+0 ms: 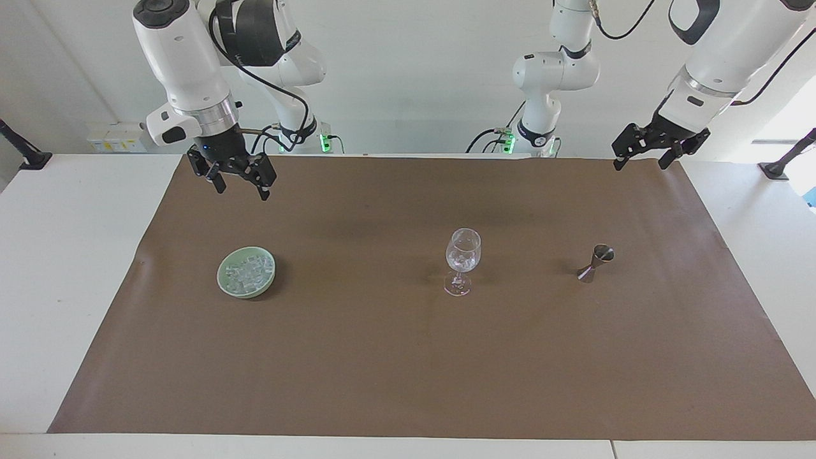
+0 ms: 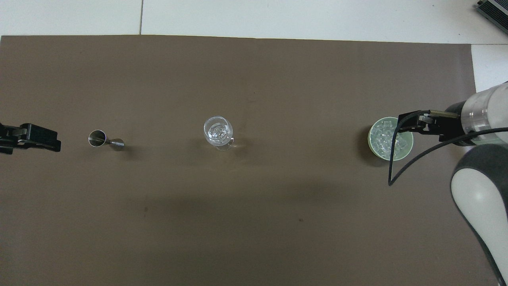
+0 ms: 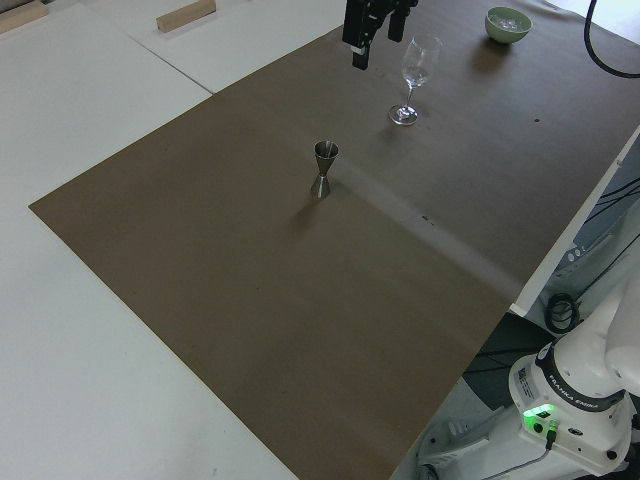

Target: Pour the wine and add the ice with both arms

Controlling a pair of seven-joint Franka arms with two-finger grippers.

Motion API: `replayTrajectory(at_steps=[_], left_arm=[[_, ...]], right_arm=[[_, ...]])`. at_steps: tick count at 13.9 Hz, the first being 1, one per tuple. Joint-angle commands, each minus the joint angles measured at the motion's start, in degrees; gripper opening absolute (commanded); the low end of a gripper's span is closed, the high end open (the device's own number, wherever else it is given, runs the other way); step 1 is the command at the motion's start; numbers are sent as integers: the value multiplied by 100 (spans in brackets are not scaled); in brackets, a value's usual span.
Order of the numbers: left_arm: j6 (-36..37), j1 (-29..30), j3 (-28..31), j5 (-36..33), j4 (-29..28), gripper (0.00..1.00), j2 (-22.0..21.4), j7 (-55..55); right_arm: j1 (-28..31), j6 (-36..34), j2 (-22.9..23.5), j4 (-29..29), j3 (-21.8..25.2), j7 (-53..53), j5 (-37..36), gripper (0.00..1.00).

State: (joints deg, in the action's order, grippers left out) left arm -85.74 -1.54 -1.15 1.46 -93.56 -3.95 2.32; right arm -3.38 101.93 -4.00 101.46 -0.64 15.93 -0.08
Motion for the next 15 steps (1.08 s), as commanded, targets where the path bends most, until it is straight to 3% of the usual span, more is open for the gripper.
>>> replayTrajectory(at_steps=[1, 5, 15], left_arm=[[92, -30, 27, -102, -13, 100, -70, -3], [92, -30, 27, -93, -13, 100, -70, -3], [66, -30, 27, -102, -13, 100, -70, -3]], right_arm=[[101, -514, 5, -354, -67, -440, 78, 100], [118, -805, 172, -750, -76, -459, 78, 100], [144, -999, 119, -645, -67, -652, 87, 100]])
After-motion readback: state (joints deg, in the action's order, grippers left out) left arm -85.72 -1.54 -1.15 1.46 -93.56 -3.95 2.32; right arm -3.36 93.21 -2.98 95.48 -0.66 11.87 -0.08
